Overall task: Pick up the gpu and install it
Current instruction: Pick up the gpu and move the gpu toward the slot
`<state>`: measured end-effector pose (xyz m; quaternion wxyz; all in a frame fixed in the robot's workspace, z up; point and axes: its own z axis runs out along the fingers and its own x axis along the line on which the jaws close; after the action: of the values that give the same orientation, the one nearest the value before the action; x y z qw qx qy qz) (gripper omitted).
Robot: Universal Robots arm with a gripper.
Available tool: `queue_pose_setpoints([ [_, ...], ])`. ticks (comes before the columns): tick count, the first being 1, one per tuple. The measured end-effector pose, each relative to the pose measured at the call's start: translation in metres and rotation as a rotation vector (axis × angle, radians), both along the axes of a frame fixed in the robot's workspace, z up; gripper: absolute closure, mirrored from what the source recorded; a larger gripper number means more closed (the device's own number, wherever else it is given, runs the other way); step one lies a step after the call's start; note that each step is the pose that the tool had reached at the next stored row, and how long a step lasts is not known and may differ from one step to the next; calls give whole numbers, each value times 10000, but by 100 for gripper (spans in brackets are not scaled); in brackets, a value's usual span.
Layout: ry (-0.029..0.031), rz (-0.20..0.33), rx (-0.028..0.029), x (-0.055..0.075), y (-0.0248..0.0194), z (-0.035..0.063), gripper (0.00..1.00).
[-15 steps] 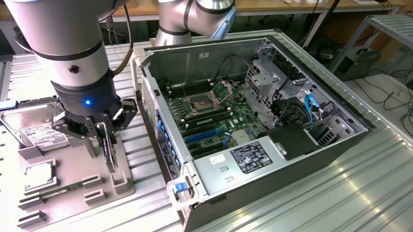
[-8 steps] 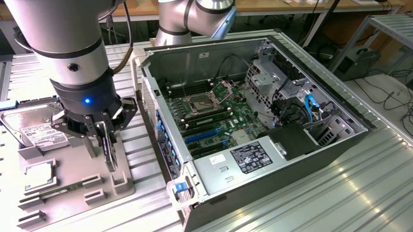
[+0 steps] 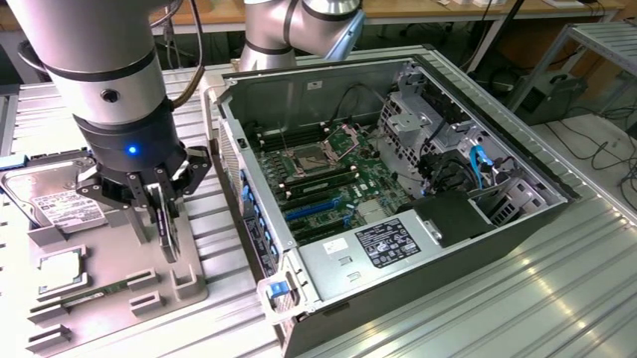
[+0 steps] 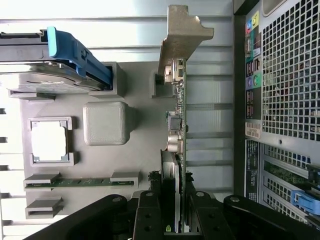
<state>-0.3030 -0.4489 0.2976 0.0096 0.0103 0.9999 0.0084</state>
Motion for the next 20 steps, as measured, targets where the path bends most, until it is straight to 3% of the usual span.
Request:
queue_pose_setpoints([
  [8, 1, 0, 0, 0, 0, 43, 73],
  [20, 17, 0, 14, 1, -7, 361, 73],
])
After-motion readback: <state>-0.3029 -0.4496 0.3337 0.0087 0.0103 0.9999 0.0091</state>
